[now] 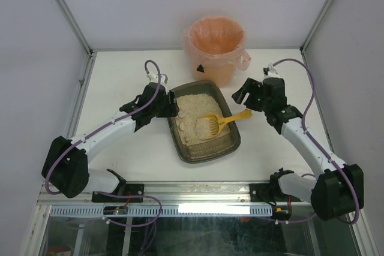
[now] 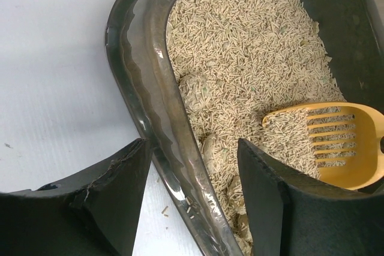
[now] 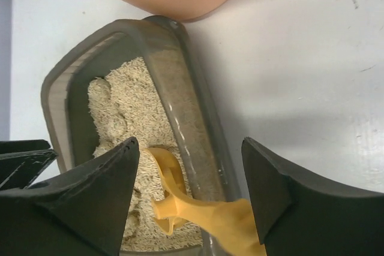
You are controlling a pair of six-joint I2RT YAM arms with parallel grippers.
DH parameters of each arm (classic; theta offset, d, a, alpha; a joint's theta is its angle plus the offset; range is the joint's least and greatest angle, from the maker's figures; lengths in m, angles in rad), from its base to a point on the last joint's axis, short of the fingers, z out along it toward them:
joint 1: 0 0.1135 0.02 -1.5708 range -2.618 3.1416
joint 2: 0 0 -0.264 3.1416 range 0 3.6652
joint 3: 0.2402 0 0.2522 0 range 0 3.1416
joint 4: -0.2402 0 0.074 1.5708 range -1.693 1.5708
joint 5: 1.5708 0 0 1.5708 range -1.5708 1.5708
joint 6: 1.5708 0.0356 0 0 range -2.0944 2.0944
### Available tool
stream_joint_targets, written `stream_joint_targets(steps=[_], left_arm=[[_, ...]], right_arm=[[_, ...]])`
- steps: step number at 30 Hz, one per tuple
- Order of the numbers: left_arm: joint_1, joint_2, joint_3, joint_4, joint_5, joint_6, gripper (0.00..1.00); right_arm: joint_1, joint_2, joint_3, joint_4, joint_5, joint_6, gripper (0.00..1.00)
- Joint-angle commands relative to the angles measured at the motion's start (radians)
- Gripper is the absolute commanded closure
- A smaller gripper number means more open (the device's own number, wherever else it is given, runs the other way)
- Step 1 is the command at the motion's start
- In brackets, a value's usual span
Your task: Clean the litter box
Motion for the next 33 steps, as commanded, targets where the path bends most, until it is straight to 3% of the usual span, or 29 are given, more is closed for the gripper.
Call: stream_joint_targets(steps=[1,6,13,21,33], left_arm=[[0.01,-0.054,-0.005,0.049,0.008,-0.008,0.39],[0.011,-0.063,-0.014,0.053,0.014,-0.011,0.39],[0.011,-0.061,-0.023,0.058,0.027,-0.013,0.39],[0.012,-0.054,-0.018,0.06,0.032,-0.014,0.39],[0.011,-0.043,-0.012,0.061,0.04,-0.015,0.39]], right_arm=[[-0.07,0.091,0.182,-0.295,-0.145,-0.182,0.28],[-0.115,0.119,0.224,-0.357,-0.298,-0.21,0.28],[-0.128,0.103,0.203,-0.443,-0.164,-0.236,0.28],[-0.164,0.024,0.029,-0.223,-0.396,-0.137,0.3],[-0.193,0.002,-0.062,-0.054,-0.488,-0.076,0.56]])
